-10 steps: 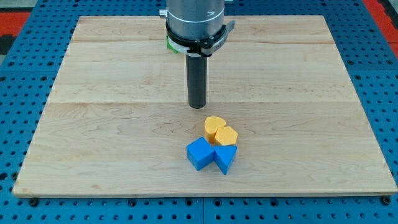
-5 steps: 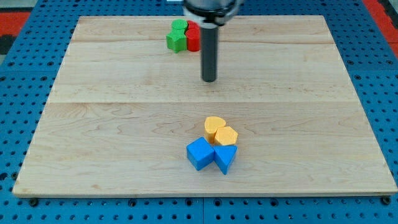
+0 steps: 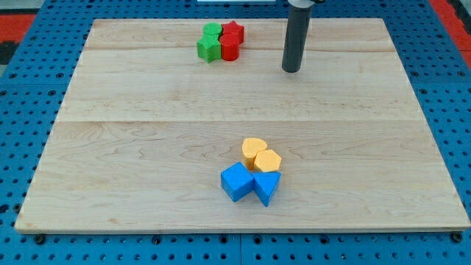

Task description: Keep arm in between red circle and blue cube

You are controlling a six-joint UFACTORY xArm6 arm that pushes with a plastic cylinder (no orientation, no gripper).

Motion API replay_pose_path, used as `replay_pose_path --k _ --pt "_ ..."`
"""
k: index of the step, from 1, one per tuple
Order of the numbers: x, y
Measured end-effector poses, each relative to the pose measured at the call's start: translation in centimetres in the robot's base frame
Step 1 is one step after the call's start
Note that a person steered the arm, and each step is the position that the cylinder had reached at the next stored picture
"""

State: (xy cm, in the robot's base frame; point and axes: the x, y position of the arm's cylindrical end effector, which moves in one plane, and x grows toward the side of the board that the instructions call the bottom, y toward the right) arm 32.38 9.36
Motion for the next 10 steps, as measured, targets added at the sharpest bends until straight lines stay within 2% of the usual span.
replay_pose_path --k 3,5,9,10 --pt "1.1 -2.5" --pt "4.9 -8.1" --pt "5.2 -9.3" --pt "4.2 -10.4"
